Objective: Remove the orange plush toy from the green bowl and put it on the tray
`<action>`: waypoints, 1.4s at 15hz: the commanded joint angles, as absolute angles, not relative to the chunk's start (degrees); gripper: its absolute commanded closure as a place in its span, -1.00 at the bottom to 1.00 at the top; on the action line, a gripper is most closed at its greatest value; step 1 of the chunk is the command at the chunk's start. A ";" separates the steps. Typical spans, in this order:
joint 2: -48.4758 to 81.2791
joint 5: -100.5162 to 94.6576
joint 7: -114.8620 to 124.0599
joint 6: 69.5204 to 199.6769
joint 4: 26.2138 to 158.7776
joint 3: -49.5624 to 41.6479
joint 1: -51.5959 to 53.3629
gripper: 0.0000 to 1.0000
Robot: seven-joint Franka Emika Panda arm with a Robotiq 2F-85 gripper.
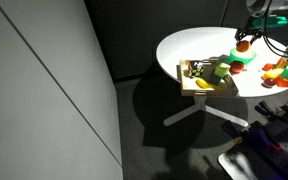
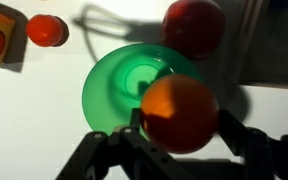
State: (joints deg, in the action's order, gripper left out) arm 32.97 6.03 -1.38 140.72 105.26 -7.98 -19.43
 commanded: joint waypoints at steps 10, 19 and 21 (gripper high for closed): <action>27.55 9.62 1.39 139.20 110.85 -4.76 -11.87 -0.04; 28.58 8.58 2.61 147.12 115.30 -4.62 -7.90 -0.04; 28.87 8.49 2.49 149.18 116.49 -4.67 -7.79 -0.04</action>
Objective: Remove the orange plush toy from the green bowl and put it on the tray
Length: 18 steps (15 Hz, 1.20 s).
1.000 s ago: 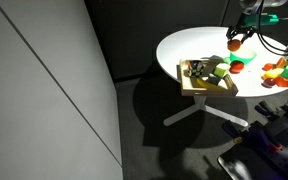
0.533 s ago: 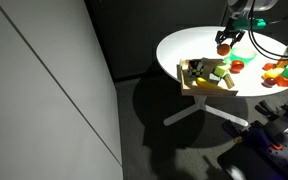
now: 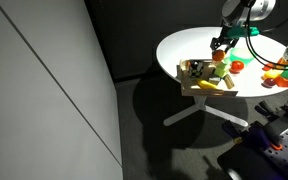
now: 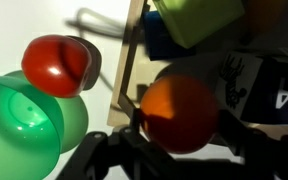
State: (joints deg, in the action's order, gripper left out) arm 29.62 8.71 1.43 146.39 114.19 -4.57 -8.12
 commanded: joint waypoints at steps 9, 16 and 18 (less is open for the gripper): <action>29.73 8.11 2.72 156.44 120.10 -5.04 -7.78 -1.00; 26.74 9.12 1.64 152.52 120.29 -4.61 -9.47 -1.00; 25.30 9.30 0.91 149.68 120.22 -4.46 -10.21 -1.00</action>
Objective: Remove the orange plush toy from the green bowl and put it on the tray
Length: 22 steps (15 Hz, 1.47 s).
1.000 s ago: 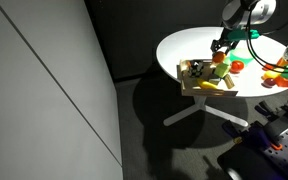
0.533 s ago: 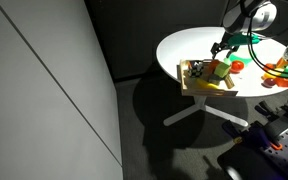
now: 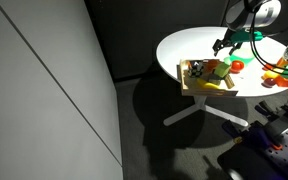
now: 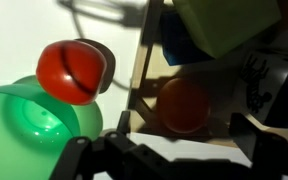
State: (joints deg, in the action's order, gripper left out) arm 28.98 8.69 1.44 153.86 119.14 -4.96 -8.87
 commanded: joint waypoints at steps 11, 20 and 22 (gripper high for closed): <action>16.64 3.88 -1.01 133.45 120.24 -7.77 -10.12 -1.00; 8.77 -2.56 -2.85 120.85 120.25 -9.41 -10.25 -1.00; 6.92 -2.58 -3.90 118.21 120.10 -9.61 -10.42 -1.00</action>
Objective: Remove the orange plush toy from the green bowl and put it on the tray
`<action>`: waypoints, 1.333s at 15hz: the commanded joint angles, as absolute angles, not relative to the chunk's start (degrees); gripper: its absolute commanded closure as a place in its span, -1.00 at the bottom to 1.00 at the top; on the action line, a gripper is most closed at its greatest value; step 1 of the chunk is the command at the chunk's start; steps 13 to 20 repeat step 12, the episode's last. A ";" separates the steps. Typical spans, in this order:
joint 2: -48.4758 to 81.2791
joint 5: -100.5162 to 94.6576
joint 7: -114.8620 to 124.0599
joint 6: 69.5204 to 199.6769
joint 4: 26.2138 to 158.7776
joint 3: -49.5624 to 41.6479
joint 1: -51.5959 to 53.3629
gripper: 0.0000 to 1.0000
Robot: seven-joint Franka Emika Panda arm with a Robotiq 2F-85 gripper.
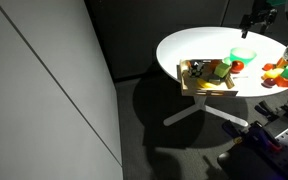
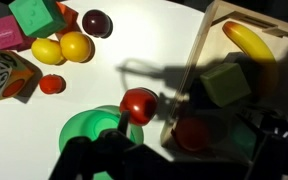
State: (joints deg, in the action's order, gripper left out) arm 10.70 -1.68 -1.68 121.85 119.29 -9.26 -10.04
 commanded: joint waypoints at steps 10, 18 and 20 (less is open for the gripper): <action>2.35 -1.70 -3.58 117.80 120.05 -10.00 -10.39 -1.00; 1.65 -1.69 -3.58 117.86 120.27 -10.02 -10.38 -1.00; 1.65 -1.69 -3.58 117.86 120.27 -10.02 -10.38 -1.00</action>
